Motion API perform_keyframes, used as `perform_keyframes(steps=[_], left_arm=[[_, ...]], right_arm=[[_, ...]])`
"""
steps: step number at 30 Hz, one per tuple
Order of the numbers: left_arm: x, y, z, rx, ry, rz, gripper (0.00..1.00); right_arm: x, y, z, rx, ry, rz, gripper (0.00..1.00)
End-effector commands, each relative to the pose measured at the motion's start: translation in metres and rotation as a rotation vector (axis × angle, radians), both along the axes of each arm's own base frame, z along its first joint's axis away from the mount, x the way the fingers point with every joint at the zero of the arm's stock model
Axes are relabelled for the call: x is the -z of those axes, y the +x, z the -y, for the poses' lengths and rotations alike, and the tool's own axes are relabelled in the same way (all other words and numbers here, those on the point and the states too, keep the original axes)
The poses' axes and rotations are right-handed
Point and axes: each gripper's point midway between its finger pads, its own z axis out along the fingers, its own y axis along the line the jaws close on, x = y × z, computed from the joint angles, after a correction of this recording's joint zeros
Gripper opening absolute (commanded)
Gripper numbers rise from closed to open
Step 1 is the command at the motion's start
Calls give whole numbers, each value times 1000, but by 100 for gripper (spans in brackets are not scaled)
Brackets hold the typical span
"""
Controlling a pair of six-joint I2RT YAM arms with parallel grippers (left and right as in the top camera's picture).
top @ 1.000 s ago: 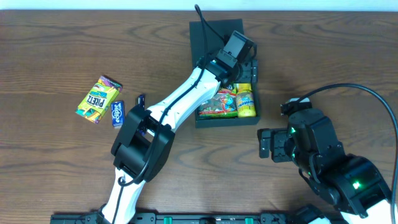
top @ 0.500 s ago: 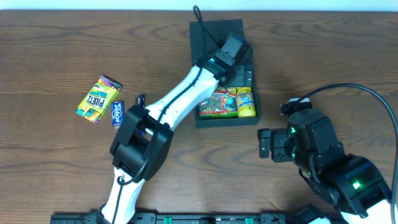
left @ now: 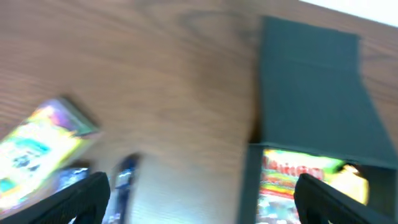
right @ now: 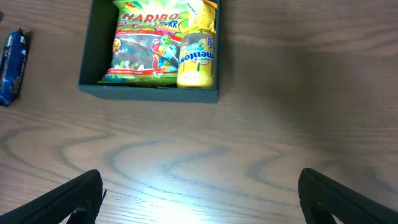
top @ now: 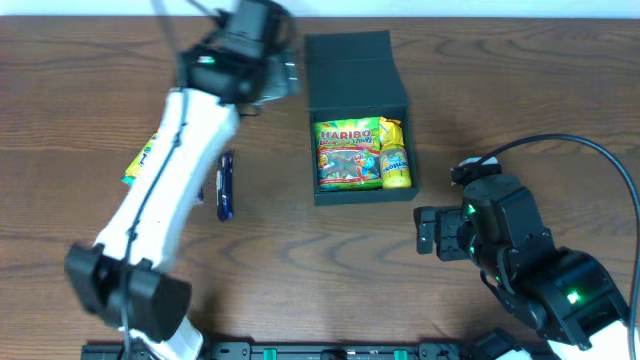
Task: Pack container
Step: 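Move the left gripper back to the green Pretz box and grasp it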
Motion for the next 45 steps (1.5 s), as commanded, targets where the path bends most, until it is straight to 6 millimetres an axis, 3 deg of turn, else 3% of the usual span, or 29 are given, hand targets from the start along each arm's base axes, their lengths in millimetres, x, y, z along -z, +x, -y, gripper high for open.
perform_keyframes(steps=[1, 7, 12, 18, 22, 27, 33, 34, 37, 38, 40, 45], left_arm=[[0, -9, -46, -79, 55, -49, 95], [9, -28, -110, -85, 149, -173, 95], [12, -32, -137, 67, 260, -228, 95], [27, -35, -155, 155, 316, -277, 95], [55, -38, -163, 200, 331, -330, 95], [100, -42, -152, 400, 339, -372, 96], [140, -45, -154, 438, 358, -379, 100], [146, -44, -156, 443, 364, -373, 94], [158, -41, -164, 453, 384, -351, 84], [161, -39, -168, 445, 389, -338, 84], [166, -37, -176, 419, 386, -317, 95], [168, -27, -195, 363, 388, -262, 95]], right_arm=[[-4, 1, 2, -2, -6, 13, 99], [-4, 1, 2, -2, -6, 13, 99], [-4, 1, 2, -2, -6, 13, 99], [-4, 1, 2, -2, -6, 13, 99], [-4, 1, 2, -2, -6, 13, 99], [-4, 1, 2, -2, -6, 13, 99], [-4, 1, 2, -2, -6, 13, 99], [-4, 1, 2, -2, -6, 13, 99], [-4, 1, 2, -2, -6, 13, 99], [-4, 1, 2, -2, -6, 13, 99], [-4, 1, 2, -2, -6, 13, 99], [-4, 1, 2, -2, -6, 13, 99]])
